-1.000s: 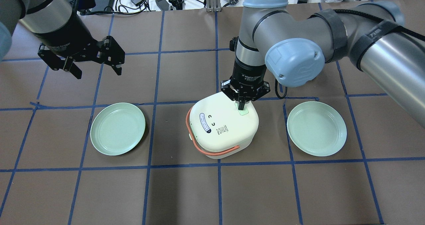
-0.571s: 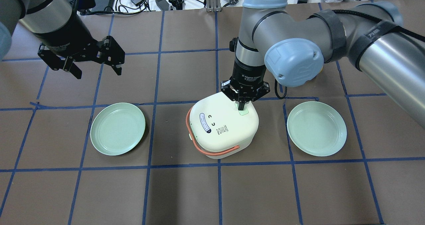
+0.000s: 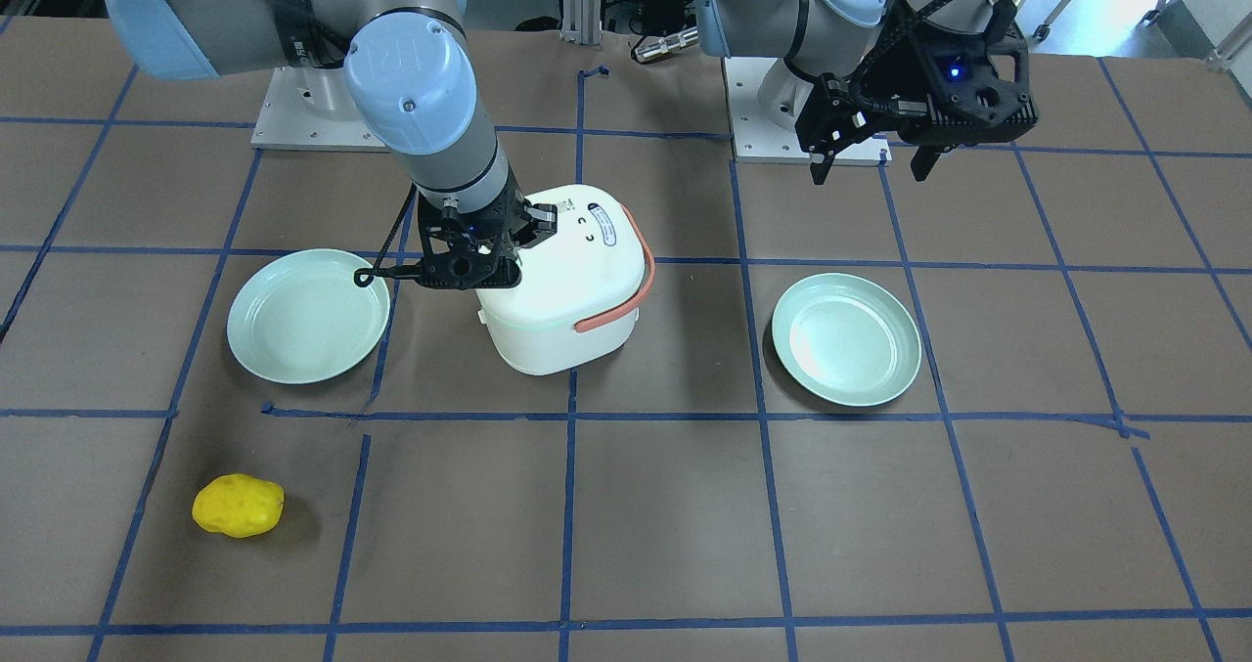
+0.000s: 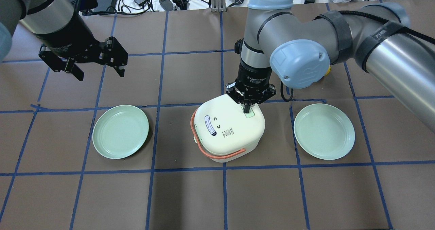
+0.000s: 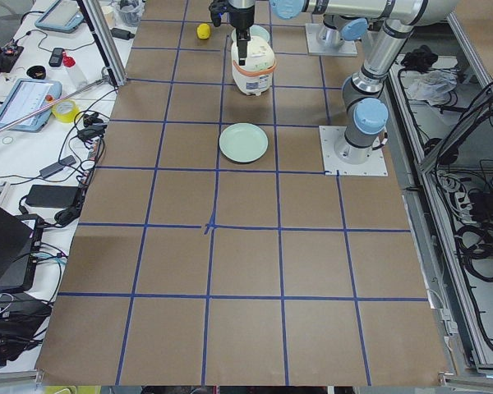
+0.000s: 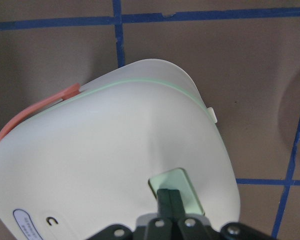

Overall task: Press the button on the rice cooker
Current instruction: 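Press down on the green lid button with the closed right gripper, then lift the right gripper up and away as the cooker lid pops open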

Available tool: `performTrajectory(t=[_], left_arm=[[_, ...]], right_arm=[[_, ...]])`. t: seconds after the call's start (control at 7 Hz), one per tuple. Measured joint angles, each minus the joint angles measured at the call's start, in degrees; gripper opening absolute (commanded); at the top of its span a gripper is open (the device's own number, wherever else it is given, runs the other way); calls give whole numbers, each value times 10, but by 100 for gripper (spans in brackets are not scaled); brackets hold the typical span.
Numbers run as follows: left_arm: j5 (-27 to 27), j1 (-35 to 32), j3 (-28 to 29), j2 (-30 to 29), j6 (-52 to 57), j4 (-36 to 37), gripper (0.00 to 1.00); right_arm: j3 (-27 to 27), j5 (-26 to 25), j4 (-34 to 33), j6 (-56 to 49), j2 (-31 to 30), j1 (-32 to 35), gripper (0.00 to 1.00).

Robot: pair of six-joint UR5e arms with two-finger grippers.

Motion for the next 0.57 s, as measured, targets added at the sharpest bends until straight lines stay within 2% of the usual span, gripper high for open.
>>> performTrajectory(t=[0.57], left_arm=[[0, 0, 0, 0, 0, 0, 100]], right_arm=[[-5, 1, 1, 3, -1, 0, 5]])
